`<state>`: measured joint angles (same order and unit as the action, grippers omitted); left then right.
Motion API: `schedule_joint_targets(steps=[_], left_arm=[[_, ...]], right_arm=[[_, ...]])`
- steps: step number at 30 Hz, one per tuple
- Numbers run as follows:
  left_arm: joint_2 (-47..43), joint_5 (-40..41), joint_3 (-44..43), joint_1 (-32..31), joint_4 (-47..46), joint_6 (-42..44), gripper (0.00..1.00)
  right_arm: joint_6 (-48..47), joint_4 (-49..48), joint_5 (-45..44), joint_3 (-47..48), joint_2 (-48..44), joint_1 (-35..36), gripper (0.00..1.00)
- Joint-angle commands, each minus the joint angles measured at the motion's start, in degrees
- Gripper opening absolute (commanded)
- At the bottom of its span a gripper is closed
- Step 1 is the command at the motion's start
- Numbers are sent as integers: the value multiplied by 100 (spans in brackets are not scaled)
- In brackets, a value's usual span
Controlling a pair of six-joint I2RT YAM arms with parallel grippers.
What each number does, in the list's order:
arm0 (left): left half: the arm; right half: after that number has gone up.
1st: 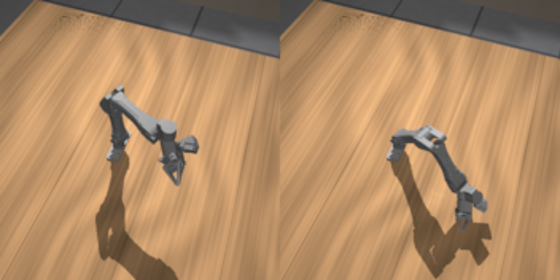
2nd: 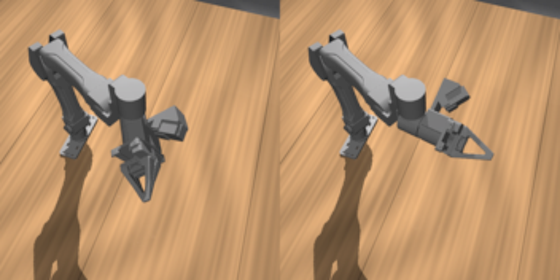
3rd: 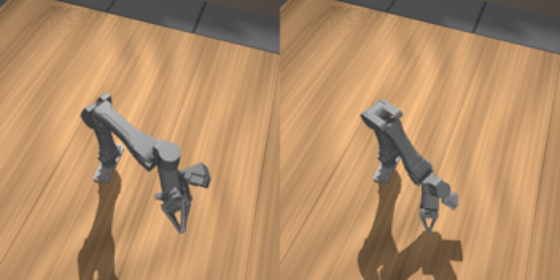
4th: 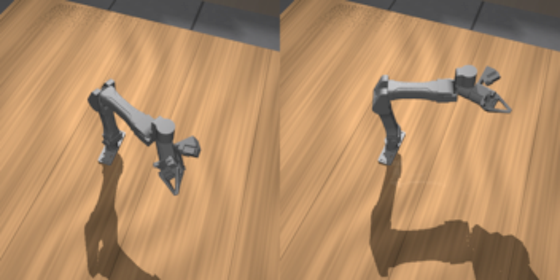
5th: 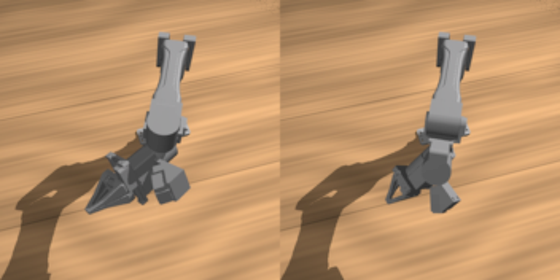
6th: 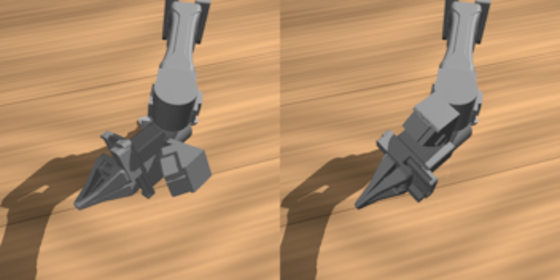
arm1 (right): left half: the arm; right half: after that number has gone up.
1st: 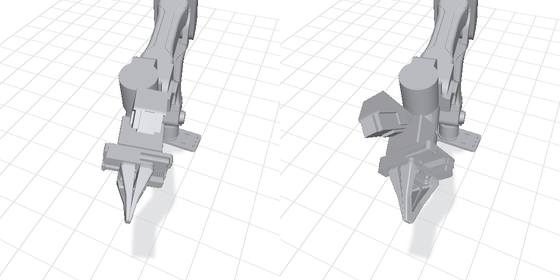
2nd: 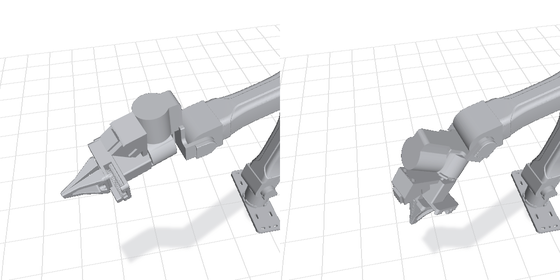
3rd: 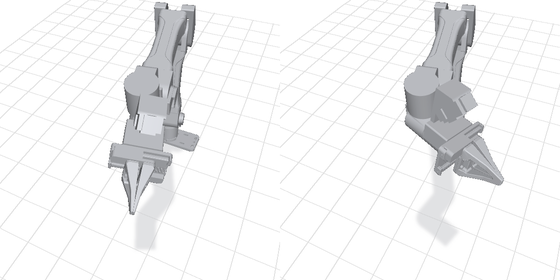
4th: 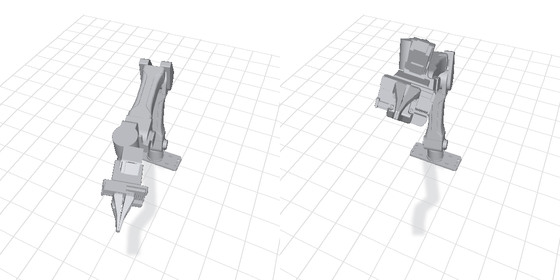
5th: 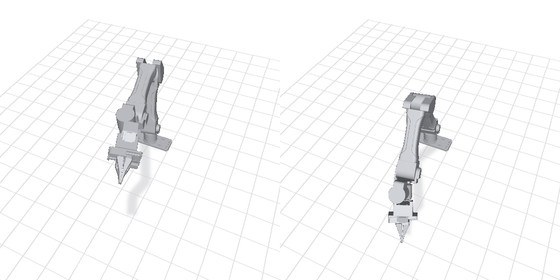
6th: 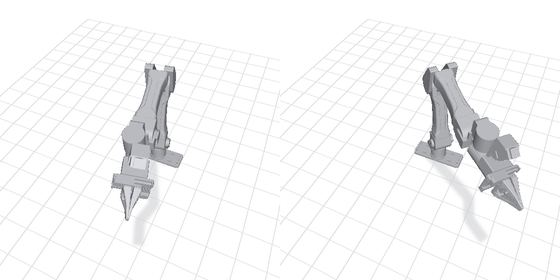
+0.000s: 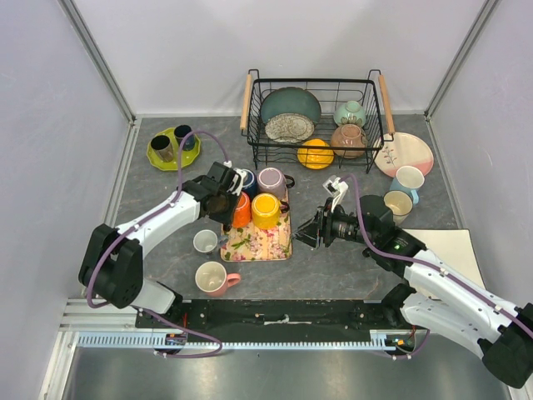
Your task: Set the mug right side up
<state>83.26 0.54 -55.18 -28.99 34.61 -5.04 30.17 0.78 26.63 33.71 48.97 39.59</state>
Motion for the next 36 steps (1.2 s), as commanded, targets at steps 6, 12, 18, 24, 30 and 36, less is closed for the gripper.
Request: schedule_joint_targets(steps=[6,12,18,24,30,36], left_arm=[[23,535,-327,34,-139,179,34],[102,878,-494,25,37,275,35],[208,1256,-678,25,195,495,28],[138,1405,-687,17,108,820,23],[15,1204,-652,-10,107,759,25],[-126,940,-564,-115,186,618,28]], right_arm=[[-82,-157,-27,92,16,22,54],[-73,-157,-26,74,7,22,54],[-91,-165,-9,65,16,22,55],[-108,-174,0,65,25,22,55],[-126,-192,0,65,60,22,55],[-108,-201,9,65,86,22,55]])
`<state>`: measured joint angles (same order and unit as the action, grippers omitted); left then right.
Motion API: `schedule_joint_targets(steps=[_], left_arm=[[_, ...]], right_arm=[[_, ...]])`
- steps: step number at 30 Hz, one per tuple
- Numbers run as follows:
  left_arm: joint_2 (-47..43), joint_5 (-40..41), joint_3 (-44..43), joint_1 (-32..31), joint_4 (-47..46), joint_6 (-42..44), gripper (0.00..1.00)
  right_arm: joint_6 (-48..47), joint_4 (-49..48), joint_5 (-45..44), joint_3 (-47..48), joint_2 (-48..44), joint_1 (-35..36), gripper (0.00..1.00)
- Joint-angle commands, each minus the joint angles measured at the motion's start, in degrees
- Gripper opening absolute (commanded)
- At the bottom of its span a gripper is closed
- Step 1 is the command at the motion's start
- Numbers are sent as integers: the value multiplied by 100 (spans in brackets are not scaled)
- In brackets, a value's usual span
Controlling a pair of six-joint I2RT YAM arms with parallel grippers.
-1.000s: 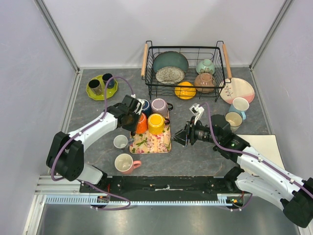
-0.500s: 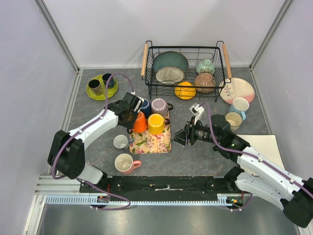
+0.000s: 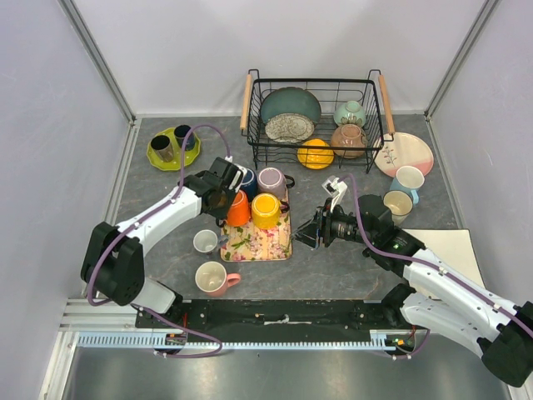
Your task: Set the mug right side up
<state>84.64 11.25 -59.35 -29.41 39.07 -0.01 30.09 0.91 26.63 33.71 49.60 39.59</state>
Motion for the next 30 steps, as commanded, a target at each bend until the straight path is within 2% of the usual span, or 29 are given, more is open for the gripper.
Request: schedule_joint_targets(steps=[1,19,30], left_arm=[[-273,-157,-129,-82,-233,89,29],[-229,167,-86,-206,136,-148,33],[-1,580,-138,-206,-154,264,30]], right_arm=[[-108,-214,9,56,14,22,55],[-64,-214,17,4,-100,22,56],[-29,-240,53,-40,-126,22,55]])
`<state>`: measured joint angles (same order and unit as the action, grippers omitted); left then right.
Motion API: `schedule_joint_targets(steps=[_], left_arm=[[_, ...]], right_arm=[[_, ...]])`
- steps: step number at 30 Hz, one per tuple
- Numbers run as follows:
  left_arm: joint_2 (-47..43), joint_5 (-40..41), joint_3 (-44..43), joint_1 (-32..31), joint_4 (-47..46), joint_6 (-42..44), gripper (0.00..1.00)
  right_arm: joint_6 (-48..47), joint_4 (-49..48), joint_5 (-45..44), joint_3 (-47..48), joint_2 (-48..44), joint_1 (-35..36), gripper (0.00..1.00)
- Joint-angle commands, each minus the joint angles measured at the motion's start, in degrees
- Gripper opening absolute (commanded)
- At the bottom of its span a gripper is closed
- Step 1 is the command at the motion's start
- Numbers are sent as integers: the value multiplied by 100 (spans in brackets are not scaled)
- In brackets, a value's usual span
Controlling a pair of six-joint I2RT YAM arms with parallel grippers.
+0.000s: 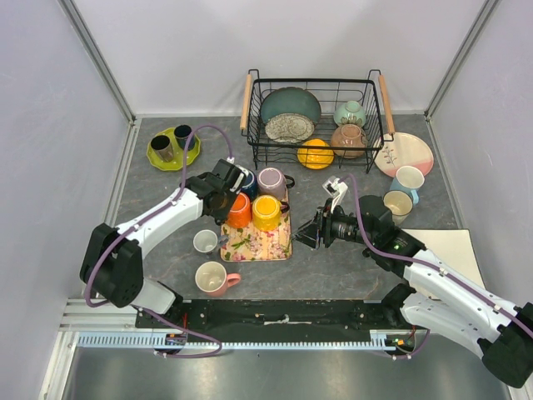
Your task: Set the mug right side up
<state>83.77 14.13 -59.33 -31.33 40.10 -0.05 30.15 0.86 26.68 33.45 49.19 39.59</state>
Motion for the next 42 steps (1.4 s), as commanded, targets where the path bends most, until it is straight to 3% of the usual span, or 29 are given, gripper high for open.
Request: schedule_joint_targets(steps=[1,17,25,29,33,37,42], left_arm=[[174,353,-158,-13,-283,304,30],[290,1188,-281,-13,-986,261,32],[-1034,1690,-246,-22,-793,-765,35],[-1896,1207,192,-189,-871,-1417,40],[-2671,934,772,-601,-1327,-1979,44],[-3120,863,1142,-1268,-1882,-2121,45],[-3279,382,1275,-1762,-2278,-2183,48]], right_arm=[[-44,-227,48,-14,-94,22,55],[-27,-104,-48,21,-76,22,56],[-334,659,-610,363,-138,22,59],[-607,1362,-1557,443,-120,22,61],[-432,2477,-4163,829,-33,22,65],[-63,3129,-5869,1539,178,-30,69],[35,3429,-6043,1945,381,-1285,74]])
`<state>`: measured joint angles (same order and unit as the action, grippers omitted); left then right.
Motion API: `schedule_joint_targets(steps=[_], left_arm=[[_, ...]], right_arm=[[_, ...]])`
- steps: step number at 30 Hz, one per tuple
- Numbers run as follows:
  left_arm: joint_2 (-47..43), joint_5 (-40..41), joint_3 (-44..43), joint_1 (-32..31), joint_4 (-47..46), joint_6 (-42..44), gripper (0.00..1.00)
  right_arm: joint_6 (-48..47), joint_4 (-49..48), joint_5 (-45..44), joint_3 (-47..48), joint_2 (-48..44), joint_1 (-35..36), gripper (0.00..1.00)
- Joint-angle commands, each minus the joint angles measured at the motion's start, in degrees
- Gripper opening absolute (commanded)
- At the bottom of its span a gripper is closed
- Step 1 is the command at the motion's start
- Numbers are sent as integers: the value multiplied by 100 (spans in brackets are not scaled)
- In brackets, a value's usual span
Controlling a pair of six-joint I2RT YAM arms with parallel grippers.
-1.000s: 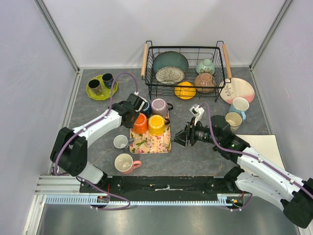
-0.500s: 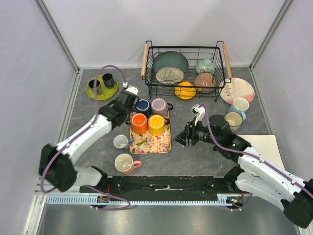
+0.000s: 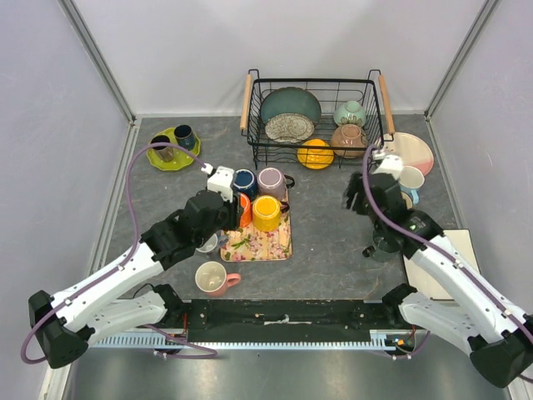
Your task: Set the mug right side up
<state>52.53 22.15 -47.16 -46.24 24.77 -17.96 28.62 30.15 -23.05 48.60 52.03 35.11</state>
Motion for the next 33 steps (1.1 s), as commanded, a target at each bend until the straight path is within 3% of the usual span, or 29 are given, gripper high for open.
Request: schedule_joint_targets(steps=[1,9,16,33], left_arm=[[-173,-501,110,-376,-929,-384,49],[-94,-1142,330,-421,-1229,-577,53],[-270,-1485,295,-421,-1080,-692,53],[-226,-1811,471,-447,-1194,-955,53]], right_arm=[[196,527,-1035,509,132,-1309,75],[30,772,-658,791,763,-2658,83],[-67,729,-517,590,1090,-3493,83],[505,-26,599,-570,651,-3494,77]])
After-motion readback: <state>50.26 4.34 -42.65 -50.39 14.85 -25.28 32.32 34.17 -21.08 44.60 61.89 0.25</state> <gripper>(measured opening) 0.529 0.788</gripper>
